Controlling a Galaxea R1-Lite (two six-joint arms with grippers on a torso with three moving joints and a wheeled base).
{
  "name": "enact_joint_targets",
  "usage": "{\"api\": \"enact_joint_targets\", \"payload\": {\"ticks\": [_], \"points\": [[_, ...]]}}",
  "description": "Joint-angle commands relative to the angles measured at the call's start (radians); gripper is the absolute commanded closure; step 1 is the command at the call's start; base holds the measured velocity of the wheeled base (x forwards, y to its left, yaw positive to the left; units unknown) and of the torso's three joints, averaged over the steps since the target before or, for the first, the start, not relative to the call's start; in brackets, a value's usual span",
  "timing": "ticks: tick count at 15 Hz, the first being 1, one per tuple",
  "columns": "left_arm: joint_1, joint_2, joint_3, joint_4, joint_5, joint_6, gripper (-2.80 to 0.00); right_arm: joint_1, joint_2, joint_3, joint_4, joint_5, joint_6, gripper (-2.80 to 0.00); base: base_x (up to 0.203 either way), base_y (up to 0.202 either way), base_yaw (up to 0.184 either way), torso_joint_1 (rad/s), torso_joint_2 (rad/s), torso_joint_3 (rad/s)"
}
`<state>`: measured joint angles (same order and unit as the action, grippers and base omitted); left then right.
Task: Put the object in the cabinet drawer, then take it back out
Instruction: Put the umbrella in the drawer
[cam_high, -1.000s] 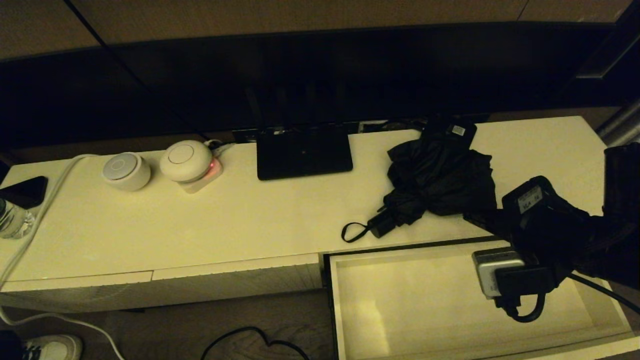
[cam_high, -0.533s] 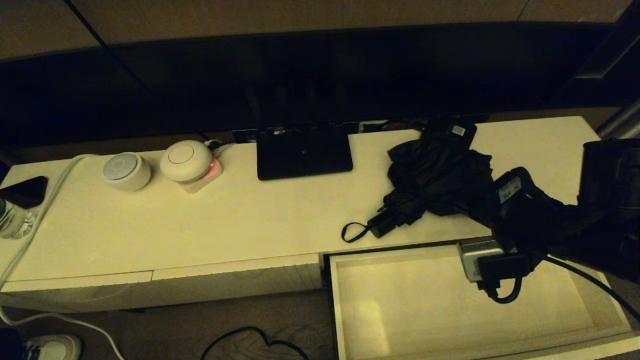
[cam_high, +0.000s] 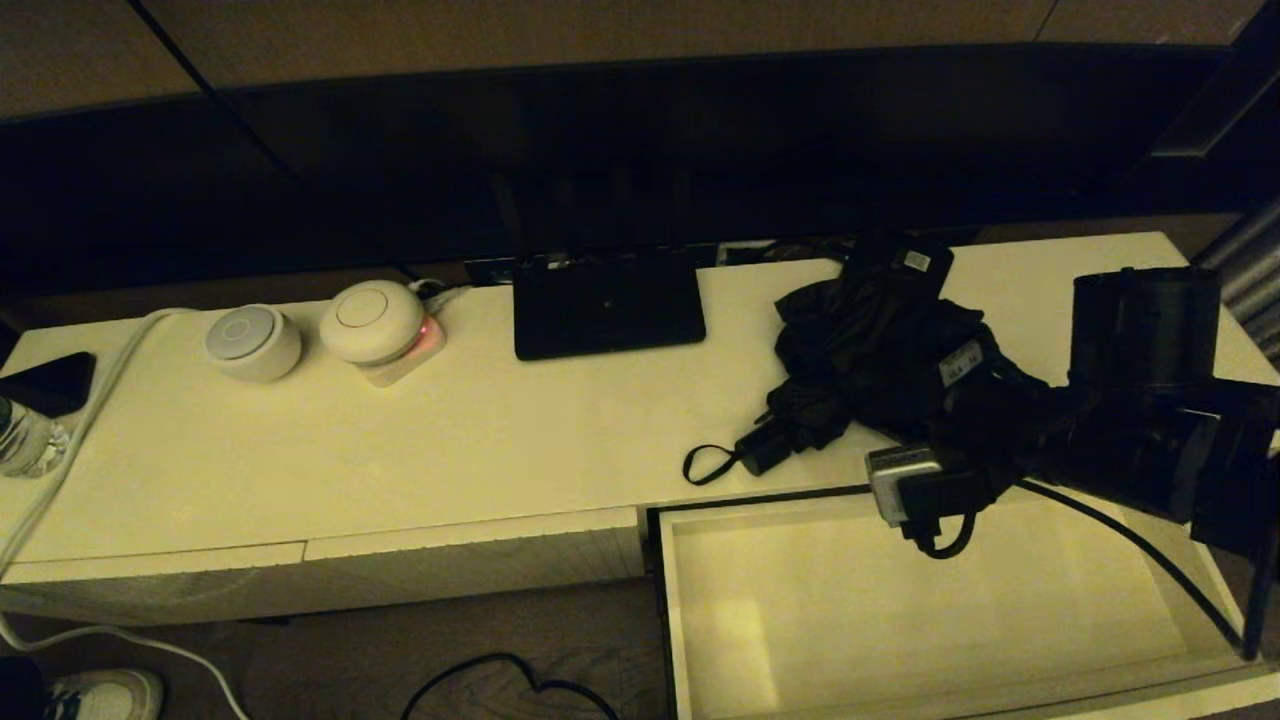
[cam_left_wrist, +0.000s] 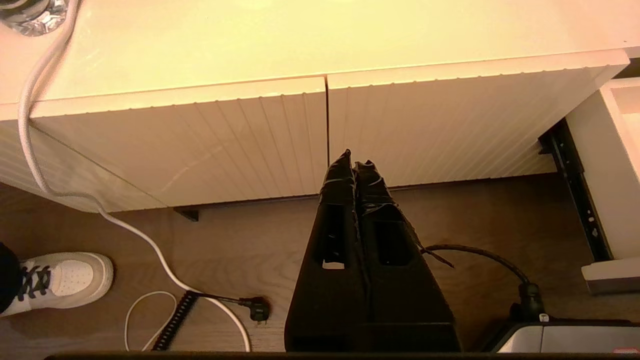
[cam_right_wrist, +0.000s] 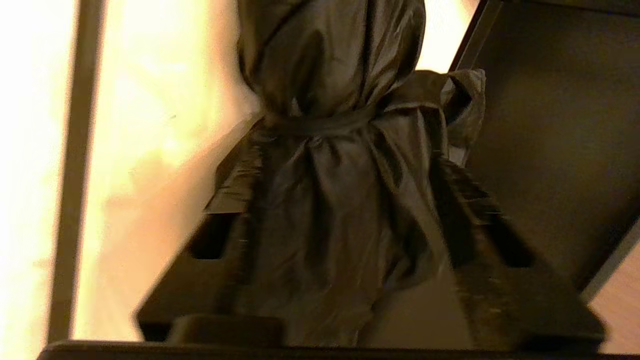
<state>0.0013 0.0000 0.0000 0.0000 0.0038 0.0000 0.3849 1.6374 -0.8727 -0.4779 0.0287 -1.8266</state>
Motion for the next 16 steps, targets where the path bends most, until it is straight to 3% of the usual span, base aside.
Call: {"api": "enact_joint_targets", "payload": {"ticks": [1, 9, 16], "points": [[0.000, 0.000, 0.003, 0.000, 0.001, 0.000, 0.00, 0.002, 0.058, -0.056, -0.004, 0.002, -0.010, -2.80, 0.000, 0.000, 0.000, 0.000, 0.00, 0.000], [0.000, 0.000, 0.003, 0.000, 0.001, 0.000, 0.00, 0.002, 0.167, -0.179, -0.004, 0.003, -0.009, -2.80, 0.000, 0.000, 0.000, 0.000, 0.00, 0.000], [0.000, 0.000, 0.003, 0.000, 0.001, 0.000, 0.00, 0.028, 0.132, -0.194, 0.032, -0.011, -0.007, -2.80, 0.000, 0.000, 0.000, 0.000, 0.00, 0.000]]}}
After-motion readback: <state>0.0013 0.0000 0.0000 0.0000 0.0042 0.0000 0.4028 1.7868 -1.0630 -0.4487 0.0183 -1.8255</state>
